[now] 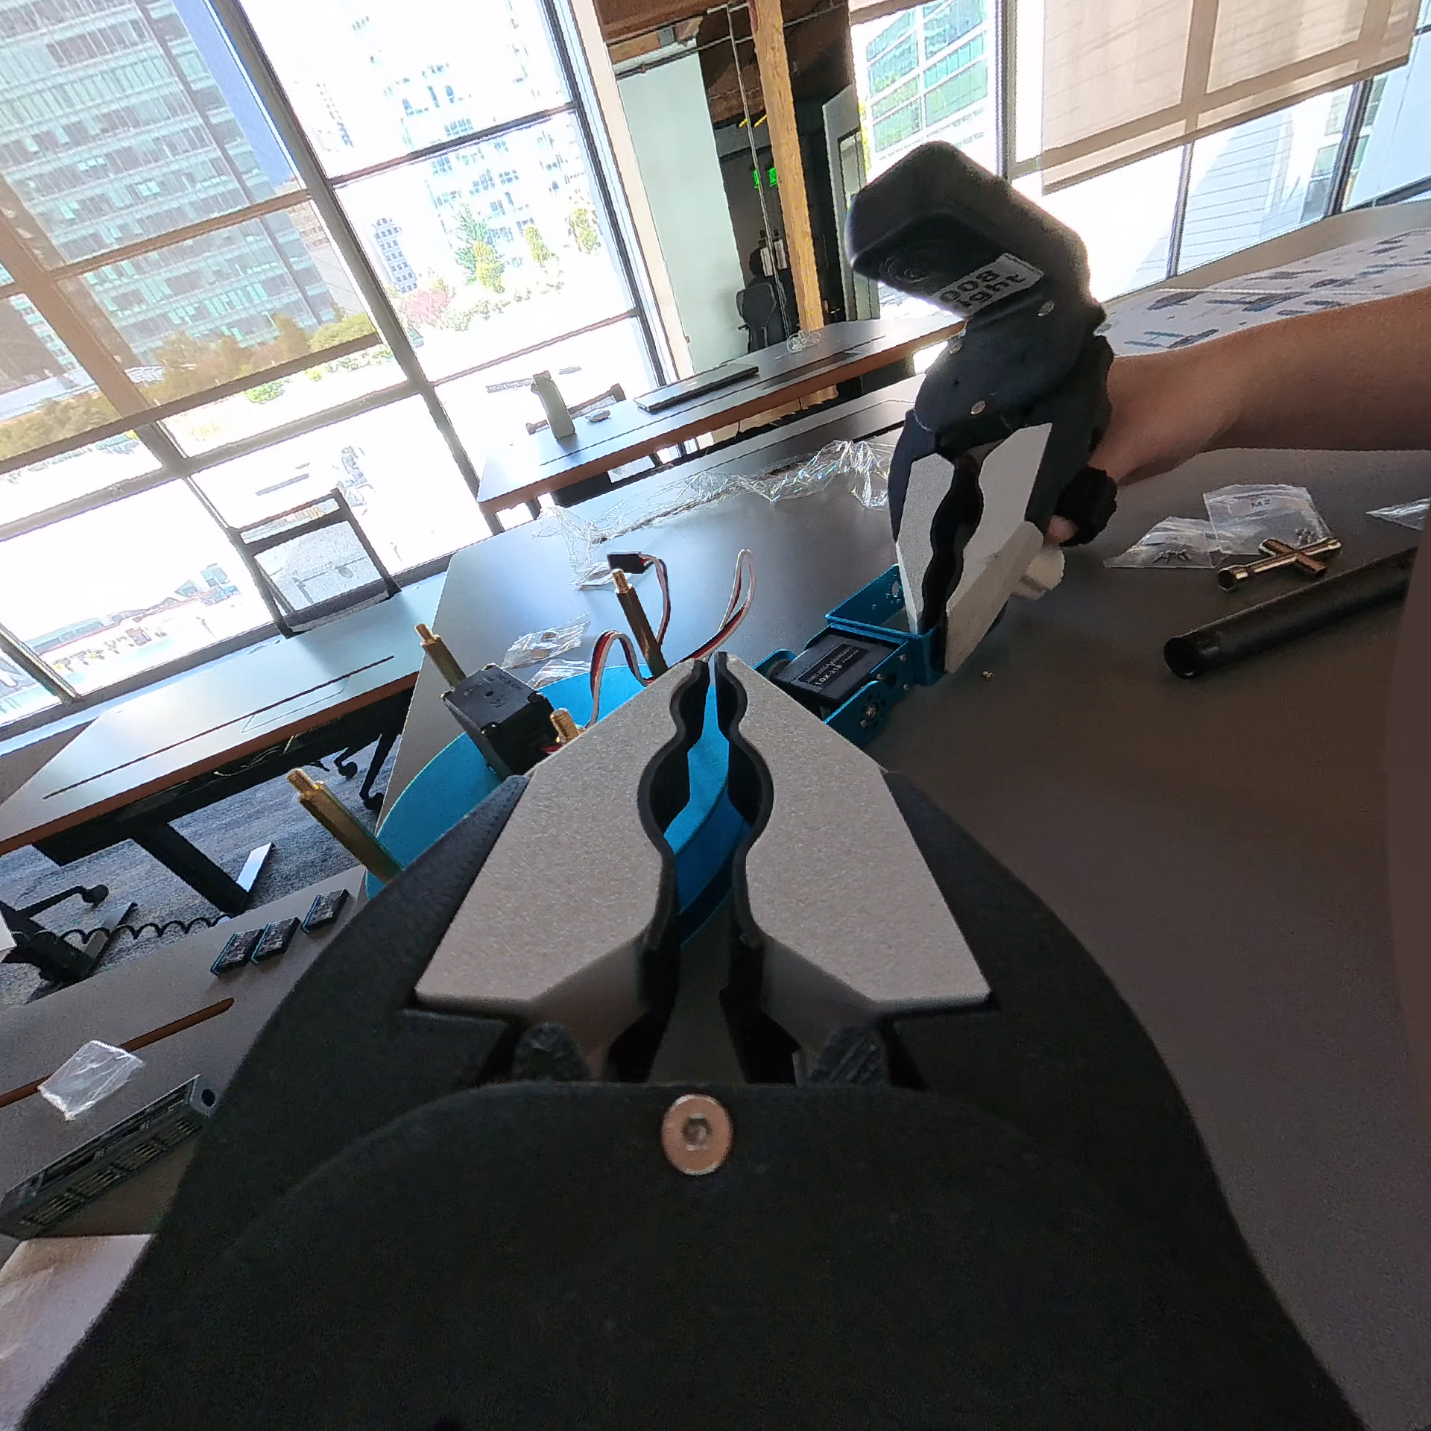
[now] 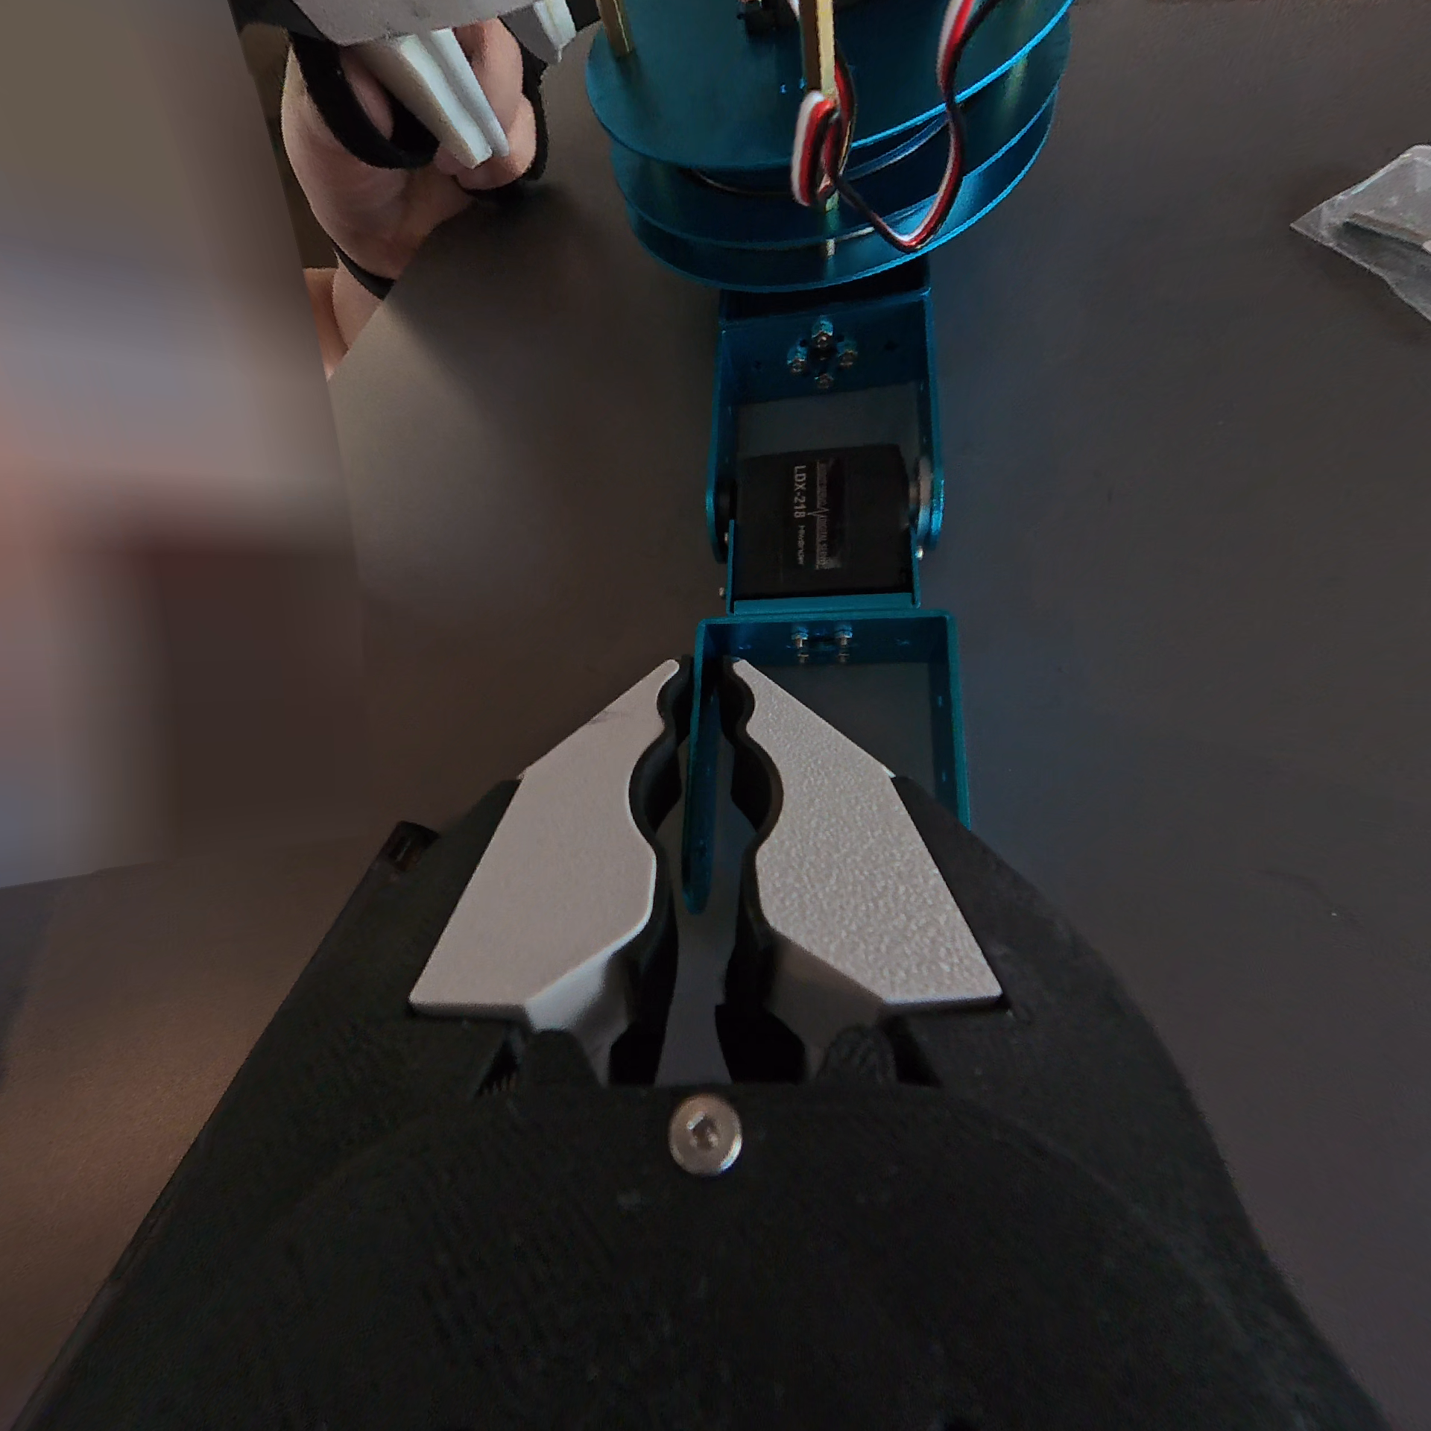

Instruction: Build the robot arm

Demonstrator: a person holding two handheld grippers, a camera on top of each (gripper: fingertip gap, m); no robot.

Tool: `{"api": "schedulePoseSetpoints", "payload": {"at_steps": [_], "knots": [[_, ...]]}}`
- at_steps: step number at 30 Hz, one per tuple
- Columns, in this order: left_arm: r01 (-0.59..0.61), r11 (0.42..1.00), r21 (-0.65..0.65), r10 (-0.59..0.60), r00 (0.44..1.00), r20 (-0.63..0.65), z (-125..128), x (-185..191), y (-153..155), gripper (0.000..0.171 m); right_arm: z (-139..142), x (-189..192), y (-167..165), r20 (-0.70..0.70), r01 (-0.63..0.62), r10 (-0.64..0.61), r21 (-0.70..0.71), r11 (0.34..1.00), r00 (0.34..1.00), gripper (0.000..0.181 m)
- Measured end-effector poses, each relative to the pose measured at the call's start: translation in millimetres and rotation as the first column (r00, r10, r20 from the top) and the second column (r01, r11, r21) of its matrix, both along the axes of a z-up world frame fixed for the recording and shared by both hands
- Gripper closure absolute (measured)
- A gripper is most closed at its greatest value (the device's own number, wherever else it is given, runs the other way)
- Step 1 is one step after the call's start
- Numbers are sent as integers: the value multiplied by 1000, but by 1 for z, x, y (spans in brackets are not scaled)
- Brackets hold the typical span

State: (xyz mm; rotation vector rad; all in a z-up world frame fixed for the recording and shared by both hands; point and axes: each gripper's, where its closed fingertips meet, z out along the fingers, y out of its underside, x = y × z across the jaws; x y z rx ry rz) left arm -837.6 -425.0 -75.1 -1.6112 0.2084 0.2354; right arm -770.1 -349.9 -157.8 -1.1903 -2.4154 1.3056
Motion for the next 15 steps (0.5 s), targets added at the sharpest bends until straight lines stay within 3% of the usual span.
{"api": "schedulePoseSetpoints", "payload": {"at_steps": [15], "knots": [[0,1000,7,0,1000,-3,0,1,-1,171,0,0,0,3,-6,6,-11,1000,1000,175]]}}
